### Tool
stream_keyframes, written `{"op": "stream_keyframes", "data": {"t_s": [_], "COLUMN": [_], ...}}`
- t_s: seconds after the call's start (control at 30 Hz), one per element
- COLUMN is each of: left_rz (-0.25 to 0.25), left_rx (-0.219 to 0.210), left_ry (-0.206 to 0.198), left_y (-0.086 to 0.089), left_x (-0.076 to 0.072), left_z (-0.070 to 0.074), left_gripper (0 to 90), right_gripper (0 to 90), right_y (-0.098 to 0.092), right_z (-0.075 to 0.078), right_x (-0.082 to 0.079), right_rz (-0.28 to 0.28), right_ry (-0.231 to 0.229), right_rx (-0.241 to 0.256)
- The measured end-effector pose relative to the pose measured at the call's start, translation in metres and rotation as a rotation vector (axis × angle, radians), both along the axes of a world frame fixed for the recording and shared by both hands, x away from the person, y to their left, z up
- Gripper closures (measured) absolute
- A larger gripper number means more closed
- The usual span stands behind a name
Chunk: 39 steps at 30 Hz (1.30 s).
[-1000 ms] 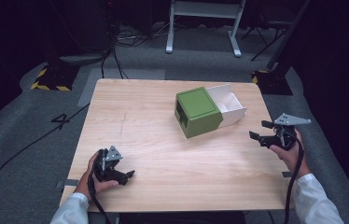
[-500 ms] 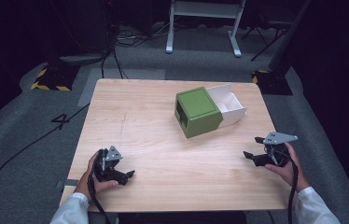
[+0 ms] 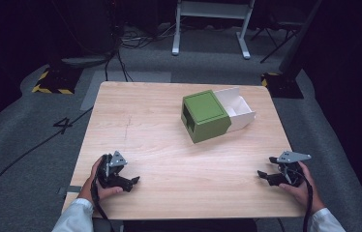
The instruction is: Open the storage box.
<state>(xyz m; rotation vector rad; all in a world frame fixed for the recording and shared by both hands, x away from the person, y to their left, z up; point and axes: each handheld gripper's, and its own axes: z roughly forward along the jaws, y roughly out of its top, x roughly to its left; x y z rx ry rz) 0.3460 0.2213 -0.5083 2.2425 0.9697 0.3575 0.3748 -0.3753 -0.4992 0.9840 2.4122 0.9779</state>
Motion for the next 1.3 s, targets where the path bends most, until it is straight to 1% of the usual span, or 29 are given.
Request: {"op": "stream_keyframes", "data": {"t_s": [0.1, 0.2, 0.27, 0.3, 0.37, 0.53, 0.7, 0.87, 1.0, 1.3], "left_rz": [0.0, 0.0, 0.0, 0.0, -0.001, -0.001, -0.001, -0.003, -0.003, -0.005], "left_rx": [0.0, 0.0, 0.0, 0.0, 0.0, 0.0, -0.001, 0.001, -0.001, -0.001], "left_ry": [0.0, 0.0, 0.0, 0.0, 0.0, 0.0, 0.0, -0.001, 0.001, 0.002], "left_y": [0.0, 0.0, 0.0, 0.0, 0.0, 0.0, 0.0, 0.0002, 0.0002, 0.0002], "left_x": [0.0, 0.0, 0.0, 0.0, 0.0, 0.0, 0.0, 0.0, 0.0003, 0.0005], "left_z": [0.0, 0.0, 0.0, 0.0, -0.0001, -0.0001, -0.0001, -0.0001, -0.0001, -0.0001], "left_gripper": [0.5, 0.5, 0.4, 0.4, 0.4, 0.4, 0.4, 0.4, 0.3, 0.2], "right_gripper": [17.2, 16.2, 16.0, 15.7, 15.6, 15.6, 15.7, 15.7, 15.9, 16.2], "right_y": [-0.0038, -0.0089, -0.0088, -0.0079, -0.0076, -0.0084, -0.0073, -0.0074, -0.0079, -0.0081], "right_z": [-0.0035, -0.0075, -0.008, -0.0078, -0.0079, -0.0081, -0.008, -0.008, -0.008, -0.008], "right_x": [-0.0021, -0.0045, -0.005, -0.0065, -0.0068, -0.0056, -0.0075, -0.0073, -0.0066, -0.0065], "right_rz": [-0.01, -0.026, -0.032, -0.034, -0.033, -0.037, -0.037, -0.037, -0.037, -0.035], "right_ry": [0.0, 0.001, -0.001, -0.015, -0.022, -0.004, -0.023, -0.022, -0.012, -0.011], "right_rx": [0.015, 0.06, 0.062, 0.051, 0.049, 0.059, 0.049, 0.051, 0.055, 0.057]}}
